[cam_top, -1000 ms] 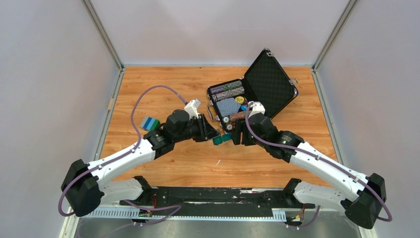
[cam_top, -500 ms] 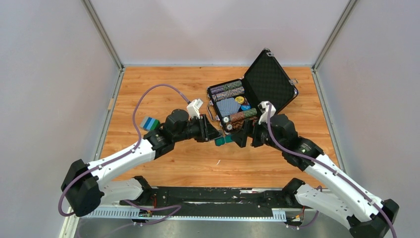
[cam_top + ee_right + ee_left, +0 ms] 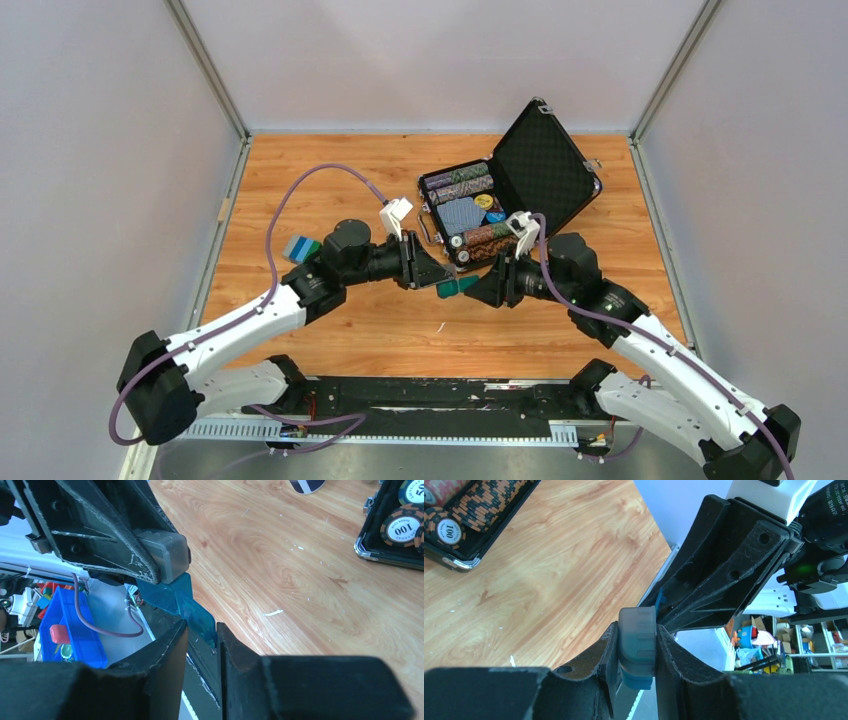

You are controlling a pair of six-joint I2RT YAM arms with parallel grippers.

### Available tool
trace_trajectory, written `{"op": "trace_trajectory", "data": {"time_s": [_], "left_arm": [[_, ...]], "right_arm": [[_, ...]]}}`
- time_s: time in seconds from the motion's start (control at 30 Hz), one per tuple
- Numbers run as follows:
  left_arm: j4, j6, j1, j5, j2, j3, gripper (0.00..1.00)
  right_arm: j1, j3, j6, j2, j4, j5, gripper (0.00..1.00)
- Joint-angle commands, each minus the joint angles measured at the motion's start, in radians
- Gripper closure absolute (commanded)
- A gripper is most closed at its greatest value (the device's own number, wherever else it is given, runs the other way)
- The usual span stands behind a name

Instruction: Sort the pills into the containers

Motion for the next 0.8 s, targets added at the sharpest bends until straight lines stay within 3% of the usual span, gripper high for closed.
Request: {"op": "trace_trajectory", "data": {"time_s": [0.0, 0.3, 0.37, 0.43, 0.5, 0.53, 0.6, 0.67, 0.77], "left_arm": [[0.066, 0.026, 0.004, 0.056, -0.012, 0.014, 1.00], [0.067, 0.025, 0.007, 0.063, 0.005, 0.009, 1.00], [0.068, 0.024, 0.008, 0.062, 0.006, 0.009, 1.00], [0.067, 0.024, 0.010, 0.062, 0.006, 0.008, 0.98], [0.061, 0.023, 0.011, 0.060, 0.009, 0.009, 0.72], [0.053, 0.025, 0.011, 0.048, 0.008, 0.012, 0.38], [0.011, 0.038, 0.013, 0.000, 0.004, 0.021, 0.07], [-0.080, 0.060, 0.014, -0.089, -0.006, 0.042, 0.01], [-0.271, 0.093, 0.016, -0.283, -0.027, 0.079, 0.00]], "right_arm": [[-0.014, -0.008, -0.001, -0.021, 0.090, -0.055, 0.74], [-0.025, -0.018, 0.015, -0.033, 0.109, -0.079, 0.70], [-0.027, -0.021, 0.022, -0.036, 0.115, -0.081, 0.76], [-0.028, -0.023, 0.025, -0.037, 0.121, -0.082, 0.94], [-0.029, -0.025, 0.025, -0.034, 0.121, -0.078, 1.00], [-0.028, -0.027, 0.025, -0.031, 0.120, -0.076, 1.00], [-0.028, -0.032, 0.027, -0.017, 0.114, -0.060, 1.00], [-0.028, -0.032, 0.027, 0.006, 0.089, -0.033, 1.00], [-0.029, -0.024, 0.033, 0.063, 0.015, 0.028, 1.00]]}}
